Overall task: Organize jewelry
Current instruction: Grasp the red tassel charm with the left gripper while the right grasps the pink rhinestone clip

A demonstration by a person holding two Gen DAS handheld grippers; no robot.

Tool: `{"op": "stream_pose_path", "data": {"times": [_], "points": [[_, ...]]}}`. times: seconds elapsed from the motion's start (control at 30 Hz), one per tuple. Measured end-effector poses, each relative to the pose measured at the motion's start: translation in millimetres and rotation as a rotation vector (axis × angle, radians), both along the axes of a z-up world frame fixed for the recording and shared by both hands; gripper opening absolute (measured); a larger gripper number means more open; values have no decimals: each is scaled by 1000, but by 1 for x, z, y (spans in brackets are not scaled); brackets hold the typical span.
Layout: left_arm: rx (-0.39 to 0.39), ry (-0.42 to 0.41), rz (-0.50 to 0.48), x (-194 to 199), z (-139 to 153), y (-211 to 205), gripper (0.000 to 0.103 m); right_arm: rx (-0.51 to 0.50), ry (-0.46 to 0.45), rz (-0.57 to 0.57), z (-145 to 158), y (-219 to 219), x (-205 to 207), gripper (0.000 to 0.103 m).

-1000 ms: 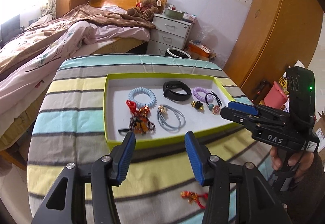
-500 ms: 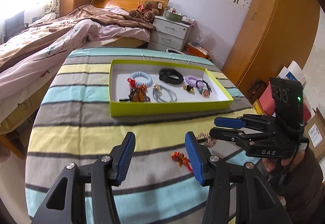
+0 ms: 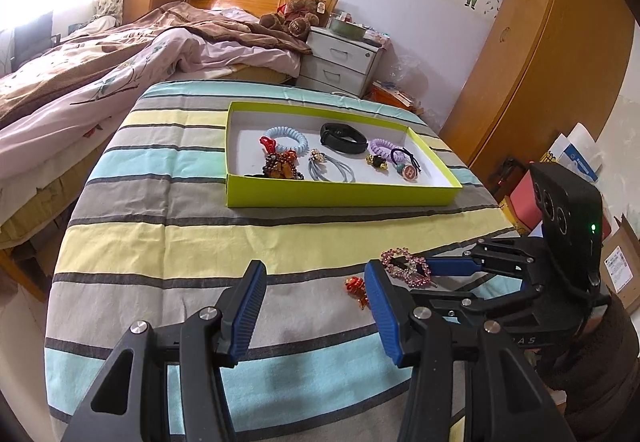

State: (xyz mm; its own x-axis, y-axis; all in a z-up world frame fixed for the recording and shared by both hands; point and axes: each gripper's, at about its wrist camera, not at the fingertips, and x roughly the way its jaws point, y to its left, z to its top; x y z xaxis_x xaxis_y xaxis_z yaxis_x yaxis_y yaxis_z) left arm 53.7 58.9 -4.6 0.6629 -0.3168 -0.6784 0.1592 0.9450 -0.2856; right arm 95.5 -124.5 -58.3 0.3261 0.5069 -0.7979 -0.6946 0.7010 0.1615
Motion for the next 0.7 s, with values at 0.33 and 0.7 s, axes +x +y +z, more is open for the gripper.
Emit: {"op": "stream_pose_path", "data": {"times": [0.33,0.7], "points": [[-7,13,2,1,-4,-1,51,-112,-107,-53,-2,12,4,41],[0,32,-1,0,-8,-11,51,-114,-150,-87,-1,10,-4,21]]}}
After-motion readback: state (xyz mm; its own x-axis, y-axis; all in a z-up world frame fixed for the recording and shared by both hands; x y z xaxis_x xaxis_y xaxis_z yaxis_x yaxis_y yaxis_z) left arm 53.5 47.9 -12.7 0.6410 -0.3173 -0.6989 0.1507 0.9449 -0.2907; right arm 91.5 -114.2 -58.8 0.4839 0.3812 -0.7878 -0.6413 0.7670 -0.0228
